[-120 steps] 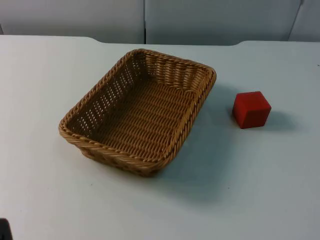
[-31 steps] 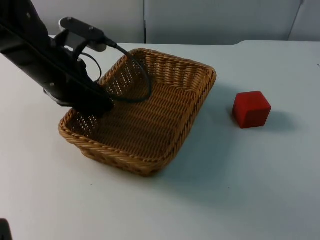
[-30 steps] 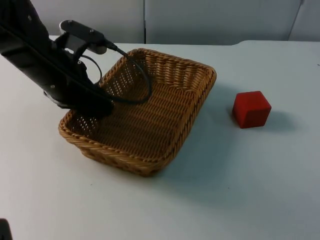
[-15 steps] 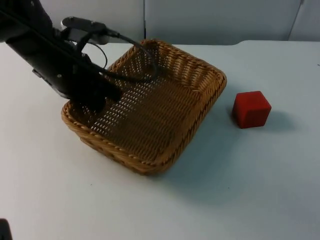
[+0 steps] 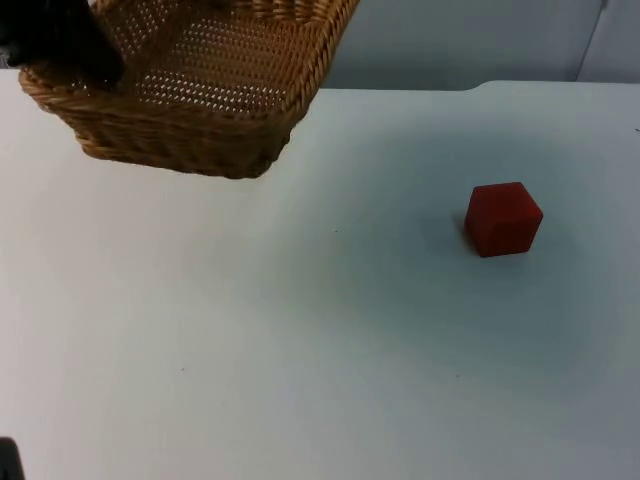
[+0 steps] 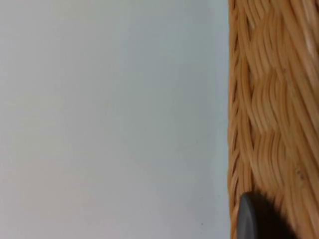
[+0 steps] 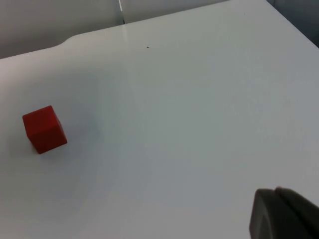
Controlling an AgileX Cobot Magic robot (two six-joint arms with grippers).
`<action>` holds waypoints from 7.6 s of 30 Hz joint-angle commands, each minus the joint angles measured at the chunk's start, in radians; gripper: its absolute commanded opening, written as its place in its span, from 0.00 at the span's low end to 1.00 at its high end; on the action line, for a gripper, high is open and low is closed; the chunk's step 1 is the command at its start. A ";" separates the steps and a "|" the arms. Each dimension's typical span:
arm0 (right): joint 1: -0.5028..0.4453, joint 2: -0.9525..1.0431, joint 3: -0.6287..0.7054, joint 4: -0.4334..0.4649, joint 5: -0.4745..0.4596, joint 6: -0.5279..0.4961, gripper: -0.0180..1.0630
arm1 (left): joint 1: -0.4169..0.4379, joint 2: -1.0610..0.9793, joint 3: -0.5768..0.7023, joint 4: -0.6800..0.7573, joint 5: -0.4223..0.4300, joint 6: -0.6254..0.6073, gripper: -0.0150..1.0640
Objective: Pick up the basket with the left hand and place the cube into the basket with the right hand.
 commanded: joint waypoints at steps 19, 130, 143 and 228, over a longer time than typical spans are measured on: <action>0.004 -0.003 0.004 0.004 -0.016 0.001 0.01 | -0.004 -0.014 0.035 -0.086 0.079 0.000 0.01; 0.054 0.999 -0.258 0.208 -0.254 -0.248 0.01 | -0.004 0.045 0.124 -0.018 -0.127 0.019 0.01; 0.328 1.595 -0.686 0.054 -0.109 -0.132 0.38 | -0.004 0.045 0.124 -0.018 -0.127 0.019 0.01; 0.381 2.313 -1.239 0.134 -0.067 -0.015 0.01 | -0.004 0.045 0.124 -0.015 -0.192 0.019 0.01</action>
